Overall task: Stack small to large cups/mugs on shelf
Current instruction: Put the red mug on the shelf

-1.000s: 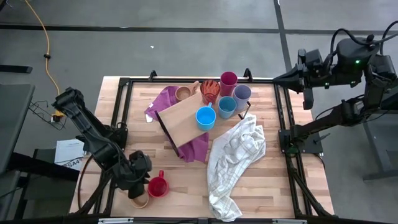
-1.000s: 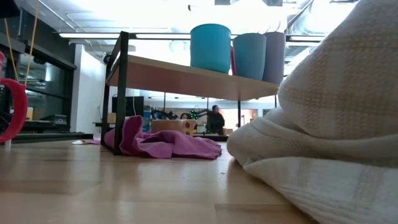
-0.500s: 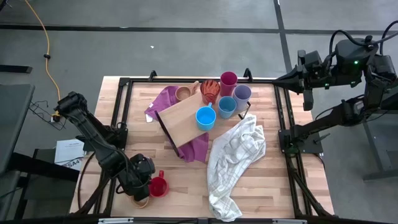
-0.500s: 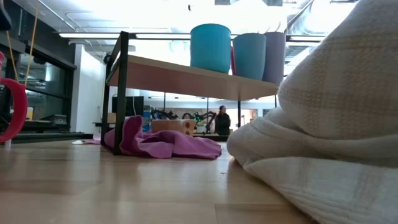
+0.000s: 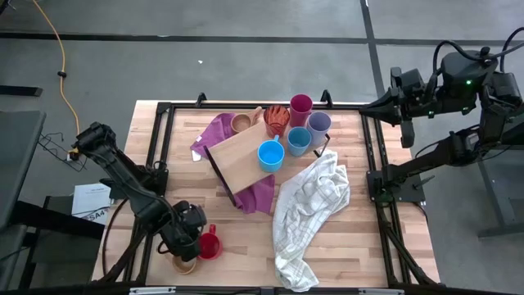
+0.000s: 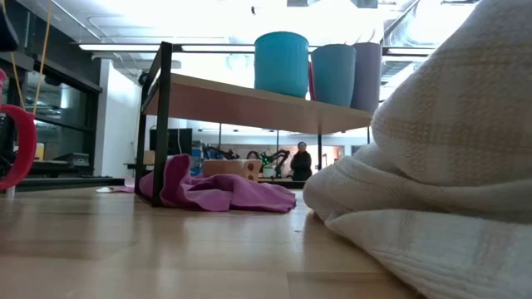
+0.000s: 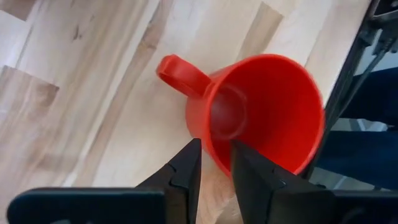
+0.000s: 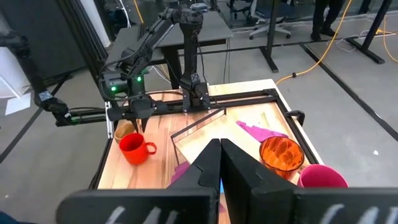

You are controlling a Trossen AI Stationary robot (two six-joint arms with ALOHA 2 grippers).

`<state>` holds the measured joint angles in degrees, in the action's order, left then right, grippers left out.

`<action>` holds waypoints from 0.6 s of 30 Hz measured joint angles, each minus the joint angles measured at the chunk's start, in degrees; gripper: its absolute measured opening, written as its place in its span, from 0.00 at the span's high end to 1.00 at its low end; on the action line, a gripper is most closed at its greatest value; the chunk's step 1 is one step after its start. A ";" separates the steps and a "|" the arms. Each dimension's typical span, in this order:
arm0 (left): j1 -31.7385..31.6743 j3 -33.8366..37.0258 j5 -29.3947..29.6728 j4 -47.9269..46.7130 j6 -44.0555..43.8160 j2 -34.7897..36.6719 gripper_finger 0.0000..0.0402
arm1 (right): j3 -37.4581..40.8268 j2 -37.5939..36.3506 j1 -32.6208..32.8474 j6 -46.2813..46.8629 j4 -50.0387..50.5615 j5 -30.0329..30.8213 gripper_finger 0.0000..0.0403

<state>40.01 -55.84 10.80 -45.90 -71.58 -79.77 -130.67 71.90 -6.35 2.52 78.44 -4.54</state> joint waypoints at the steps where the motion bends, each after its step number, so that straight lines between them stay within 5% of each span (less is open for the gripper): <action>1: 0.00 0.01 -0.13 0.03 0.23 -0.04 0.82 | 0.00 0.00 0.00 0.00 0.02 -0.05 1.00; 18: 0.00 0.03 -2.90 3.85 0.38 -4.92 0.82 | -0.02 -0.84 0.00 -1.01 0.64 -0.21 1.00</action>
<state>40.01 -55.81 7.90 -42.05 -71.20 -84.69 -130.69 71.06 -6.35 1.52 79.08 -4.75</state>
